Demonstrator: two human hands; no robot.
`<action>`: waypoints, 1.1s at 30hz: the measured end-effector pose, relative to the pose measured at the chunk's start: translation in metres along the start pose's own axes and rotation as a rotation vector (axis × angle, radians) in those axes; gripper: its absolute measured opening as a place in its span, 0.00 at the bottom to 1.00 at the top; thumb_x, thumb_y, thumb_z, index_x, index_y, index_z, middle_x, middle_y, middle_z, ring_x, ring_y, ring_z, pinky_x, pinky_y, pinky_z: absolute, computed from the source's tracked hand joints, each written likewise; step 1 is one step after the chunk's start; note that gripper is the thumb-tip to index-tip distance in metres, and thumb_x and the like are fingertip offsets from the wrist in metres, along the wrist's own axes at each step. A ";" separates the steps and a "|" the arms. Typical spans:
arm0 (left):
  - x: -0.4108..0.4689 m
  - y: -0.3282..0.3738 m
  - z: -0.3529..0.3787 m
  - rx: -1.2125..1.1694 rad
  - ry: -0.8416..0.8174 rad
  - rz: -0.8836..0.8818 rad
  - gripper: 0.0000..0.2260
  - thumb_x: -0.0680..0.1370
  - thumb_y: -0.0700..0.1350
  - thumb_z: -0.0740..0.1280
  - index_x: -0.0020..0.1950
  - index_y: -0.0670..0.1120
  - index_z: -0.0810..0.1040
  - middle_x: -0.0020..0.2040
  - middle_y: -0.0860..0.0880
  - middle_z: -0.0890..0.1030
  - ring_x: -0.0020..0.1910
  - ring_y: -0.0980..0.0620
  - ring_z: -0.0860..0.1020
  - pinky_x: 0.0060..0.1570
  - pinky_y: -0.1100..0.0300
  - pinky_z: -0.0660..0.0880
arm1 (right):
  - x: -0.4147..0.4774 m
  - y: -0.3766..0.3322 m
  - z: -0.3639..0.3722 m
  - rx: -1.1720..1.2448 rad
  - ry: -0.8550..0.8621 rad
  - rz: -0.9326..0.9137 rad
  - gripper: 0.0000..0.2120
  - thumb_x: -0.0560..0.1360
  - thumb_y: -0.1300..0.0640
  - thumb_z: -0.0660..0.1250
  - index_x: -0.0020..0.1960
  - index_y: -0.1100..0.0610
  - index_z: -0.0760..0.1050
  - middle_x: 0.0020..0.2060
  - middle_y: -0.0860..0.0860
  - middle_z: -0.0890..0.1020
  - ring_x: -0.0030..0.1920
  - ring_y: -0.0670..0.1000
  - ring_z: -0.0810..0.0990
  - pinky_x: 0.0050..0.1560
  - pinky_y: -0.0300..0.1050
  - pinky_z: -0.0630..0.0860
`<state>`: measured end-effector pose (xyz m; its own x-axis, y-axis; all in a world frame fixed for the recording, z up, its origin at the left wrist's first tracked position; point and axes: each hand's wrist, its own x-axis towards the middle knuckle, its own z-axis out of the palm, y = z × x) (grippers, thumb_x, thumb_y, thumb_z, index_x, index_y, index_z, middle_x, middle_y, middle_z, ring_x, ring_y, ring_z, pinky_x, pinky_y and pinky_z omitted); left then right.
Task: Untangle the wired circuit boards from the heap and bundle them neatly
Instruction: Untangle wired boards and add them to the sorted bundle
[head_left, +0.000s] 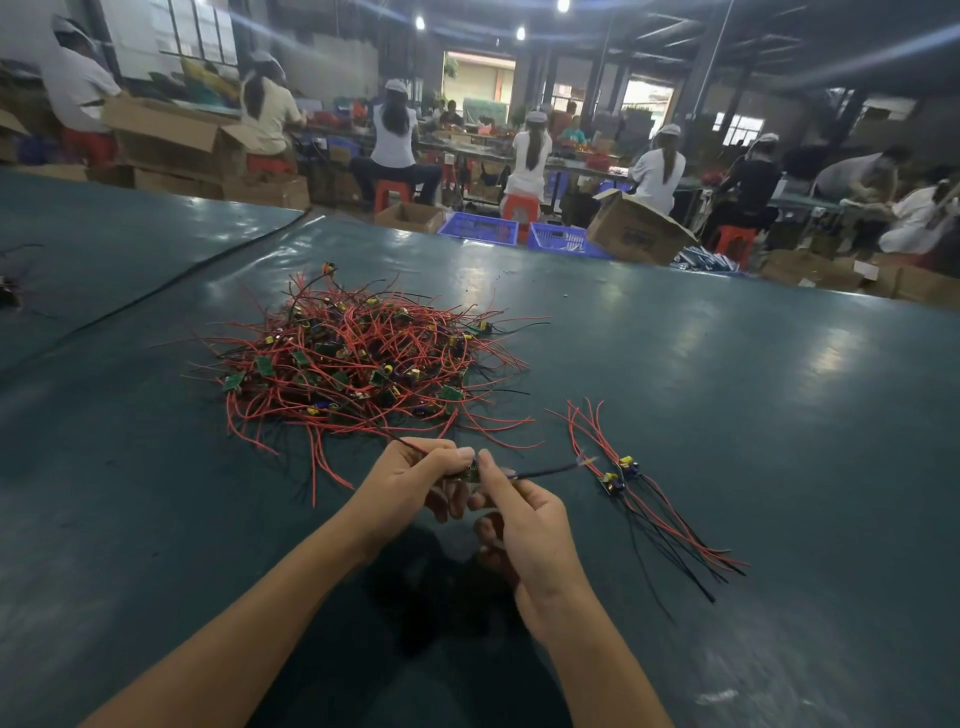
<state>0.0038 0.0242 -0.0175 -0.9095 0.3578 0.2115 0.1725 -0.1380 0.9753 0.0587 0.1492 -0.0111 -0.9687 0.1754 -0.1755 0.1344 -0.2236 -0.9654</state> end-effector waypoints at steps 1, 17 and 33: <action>0.000 0.000 0.001 -0.003 -0.007 -0.001 0.21 0.71 0.52 0.68 0.34 0.33 0.74 0.30 0.43 0.75 0.29 0.52 0.74 0.32 0.64 0.71 | 0.001 0.000 0.000 0.014 0.003 -0.018 0.23 0.63 0.38 0.74 0.44 0.57 0.85 0.45 0.62 0.85 0.48 0.65 0.83 0.55 0.64 0.78; 0.005 -0.003 -0.012 0.499 0.380 0.049 0.08 0.78 0.50 0.68 0.41 0.49 0.82 0.38 0.51 0.82 0.39 0.55 0.77 0.42 0.58 0.73 | 0.016 -0.023 -0.048 0.502 0.432 -0.060 0.03 0.79 0.55 0.67 0.48 0.54 0.78 0.44 0.47 0.83 0.28 0.43 0.72 0.23 0.35 0.67; 0.008 -0.030 -0.047 1.334 0.327 -0.034 0.12 0.79 0.57 0.63 0.58 0.54 0.78 0.59 0.53 0.73 0.61 0.50 0.69 0.64 0.51 0.60 | 0.018 -0.013 -0.042 0.410 0.360 -0.010 0.25 0.76 0.56 0.69 0.72 0.55 0.68 0.59 0.50 0.80 0.31 0.45 0.79 0.25 0.38 0.74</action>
<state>-0.0268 -0.0123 -0.0478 -0.9353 0.0858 0.3433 0.2090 0.9168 0.3403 0.0478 0.1957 -0.0100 -0.8270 0.4808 -0.2913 -0.0368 -0.5633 -0.8254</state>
